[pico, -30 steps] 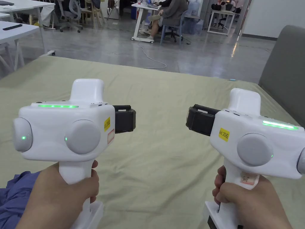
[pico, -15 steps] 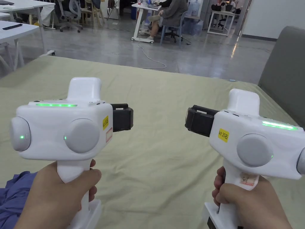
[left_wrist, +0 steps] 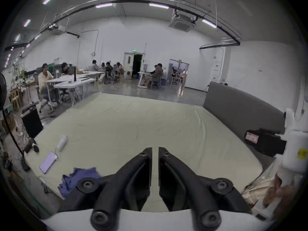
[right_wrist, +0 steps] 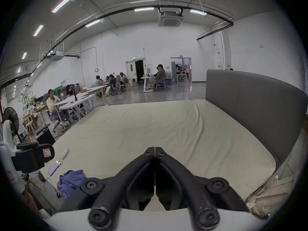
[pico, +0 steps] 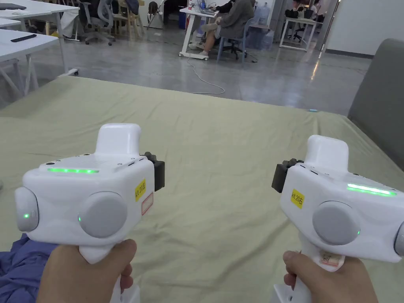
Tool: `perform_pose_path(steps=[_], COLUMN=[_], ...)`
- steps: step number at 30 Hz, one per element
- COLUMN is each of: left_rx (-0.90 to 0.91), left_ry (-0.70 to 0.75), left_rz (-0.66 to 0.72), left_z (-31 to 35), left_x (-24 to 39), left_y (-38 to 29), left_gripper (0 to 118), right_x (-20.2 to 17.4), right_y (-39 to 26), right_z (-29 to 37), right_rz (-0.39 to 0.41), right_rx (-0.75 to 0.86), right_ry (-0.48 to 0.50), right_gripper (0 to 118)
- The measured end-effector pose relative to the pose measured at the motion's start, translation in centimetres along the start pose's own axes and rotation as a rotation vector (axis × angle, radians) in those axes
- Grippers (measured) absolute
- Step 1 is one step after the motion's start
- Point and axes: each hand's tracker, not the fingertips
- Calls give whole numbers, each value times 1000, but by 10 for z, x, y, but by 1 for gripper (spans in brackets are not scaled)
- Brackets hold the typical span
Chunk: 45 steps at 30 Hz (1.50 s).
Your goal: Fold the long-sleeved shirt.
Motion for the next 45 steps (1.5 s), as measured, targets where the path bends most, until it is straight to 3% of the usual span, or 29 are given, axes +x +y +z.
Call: perform_pose_path(steps=[3,5,7,10,12,14,16,17,18,19,20,23,30,32,34,35,36,38,41,45], left_rx=[34,42,24,-35,-73,-125,-165,-184,-177,-179,-217,-283,-641,-760,-736,-718,-686,-601,-440,-258], left_ry=[108,129,213,355,406,440,423,410,396,380,365,347,350,359,424,388,344,289,161,7], left_rz=[-103,-76,-43,39,88,77,79,109,121,142,172,202,204,175,57,77,108,205,222,133], left_z=[10,23,36,55,66,66,60,53,47,39,26,-8,-130,-160,-158,-159,-152,-140,-116,-89], left_x=[-10,-33,-66,-129,-167,-189,-203,-209,-215,-221,-226,-234,-263,-265,-252,-245,-240,-226,-190,-116], left_y=[3,5,8,7,1,-9,-23,-33,-43,-51,-62,-88,-157,-177,-170,-159,-143,-115,-56,22], left_gripper=[2,2,2,2,2,2,5,23,63,112,118,118,118,96,92,78,47,34,31,31], right_x=[-18,-48,-87,-150,-178,-192,-196,-194,-191,-188,-181,-160,-112,-102,-92,-87,-82,-72,-54,-26], right_y=[1,3,3,-6,-15,-24,-32,-34,-35,-36,-37,-39,-38,-36,-33,-30,-28,-21,-5,23], right_z=[-4,-11,-11,-2,6,11,10,8,5,3,-3,-14,-29,-29,-28,-26,-23,-19,-4,25], right_rz=[6,37,69,135,136,138,157,161,168,172,172,160,121,108,88,73,58,34,-8,-9], right_rx=[10,15,-7,-39,-88,-127,-143,-142,-149,-157,-169,-189,-207,-205,-199,-191,-177,-138,-43,104], right_ry=[-13,28,170,455,660,772,789,768,760,751,732,658,531,514,504,499,492,484,495,523], right_gripper=[0,0,0,0,0,0,0,0,0,0,0,0,0,0,0,0,0,0,0,0])
